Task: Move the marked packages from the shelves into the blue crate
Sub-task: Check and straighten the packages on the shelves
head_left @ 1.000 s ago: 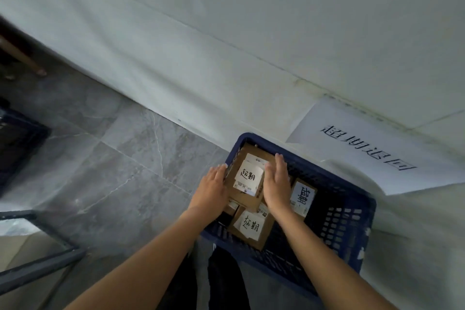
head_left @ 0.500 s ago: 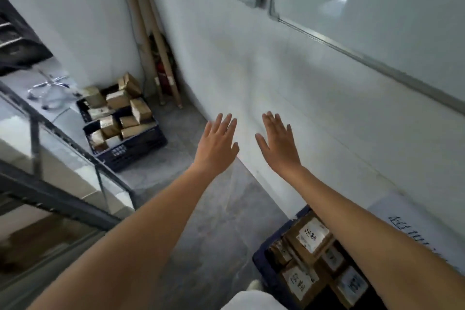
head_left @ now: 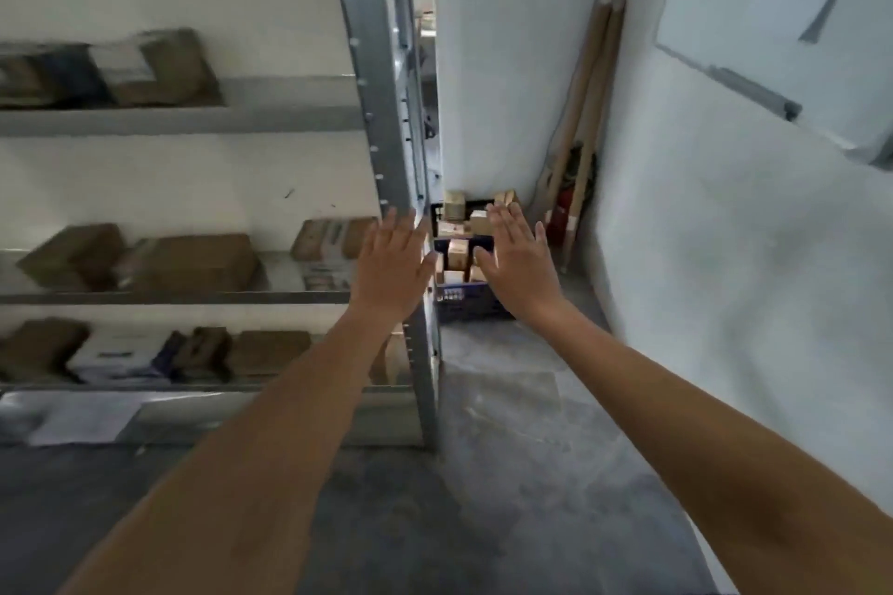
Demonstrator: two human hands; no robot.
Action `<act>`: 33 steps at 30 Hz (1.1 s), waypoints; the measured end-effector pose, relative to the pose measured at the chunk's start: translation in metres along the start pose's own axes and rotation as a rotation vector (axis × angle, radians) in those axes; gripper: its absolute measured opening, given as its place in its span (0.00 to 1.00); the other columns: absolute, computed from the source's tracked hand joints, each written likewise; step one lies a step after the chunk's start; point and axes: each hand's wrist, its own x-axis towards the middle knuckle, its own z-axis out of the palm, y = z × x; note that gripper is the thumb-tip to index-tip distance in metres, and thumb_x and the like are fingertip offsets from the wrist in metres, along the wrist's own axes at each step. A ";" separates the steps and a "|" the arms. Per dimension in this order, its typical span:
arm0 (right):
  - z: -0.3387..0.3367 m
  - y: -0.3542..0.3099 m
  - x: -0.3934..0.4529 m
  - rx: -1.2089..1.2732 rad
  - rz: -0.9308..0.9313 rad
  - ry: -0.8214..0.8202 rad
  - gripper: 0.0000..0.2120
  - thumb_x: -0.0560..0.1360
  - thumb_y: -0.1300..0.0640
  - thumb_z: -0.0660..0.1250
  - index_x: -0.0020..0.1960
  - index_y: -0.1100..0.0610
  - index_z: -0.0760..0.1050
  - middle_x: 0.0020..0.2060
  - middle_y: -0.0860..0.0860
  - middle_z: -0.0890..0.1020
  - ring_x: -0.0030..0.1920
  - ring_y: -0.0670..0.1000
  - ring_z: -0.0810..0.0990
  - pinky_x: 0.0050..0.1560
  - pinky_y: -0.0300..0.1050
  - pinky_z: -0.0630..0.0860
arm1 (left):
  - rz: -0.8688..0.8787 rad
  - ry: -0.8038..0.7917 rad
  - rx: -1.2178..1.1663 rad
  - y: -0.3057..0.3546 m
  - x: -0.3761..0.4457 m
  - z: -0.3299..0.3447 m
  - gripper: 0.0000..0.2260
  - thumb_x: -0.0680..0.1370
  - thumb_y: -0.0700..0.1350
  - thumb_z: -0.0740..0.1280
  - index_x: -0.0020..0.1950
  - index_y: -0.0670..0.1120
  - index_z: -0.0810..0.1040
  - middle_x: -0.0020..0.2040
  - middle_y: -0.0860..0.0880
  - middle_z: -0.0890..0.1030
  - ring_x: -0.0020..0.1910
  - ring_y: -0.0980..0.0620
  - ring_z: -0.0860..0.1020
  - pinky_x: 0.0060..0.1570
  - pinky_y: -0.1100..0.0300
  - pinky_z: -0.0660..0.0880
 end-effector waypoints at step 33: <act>0.268 -0.530 0.267 0.134 -0.690 -0.258 0.29 0.83 0.43 0.48 0.80 0.54 0.47 0.79 0.51 0.49 0.79 0.53 0.45 0.76 0.56 0.43 | -0.681 0.040 0.208 -0.572 -0.087 -0.015 0.24 0.83 0.55 0.48 0.78 0.48 0.51 0.79 0.47 0.52 0.78 0.47 0.45 0.76 0.48 0.44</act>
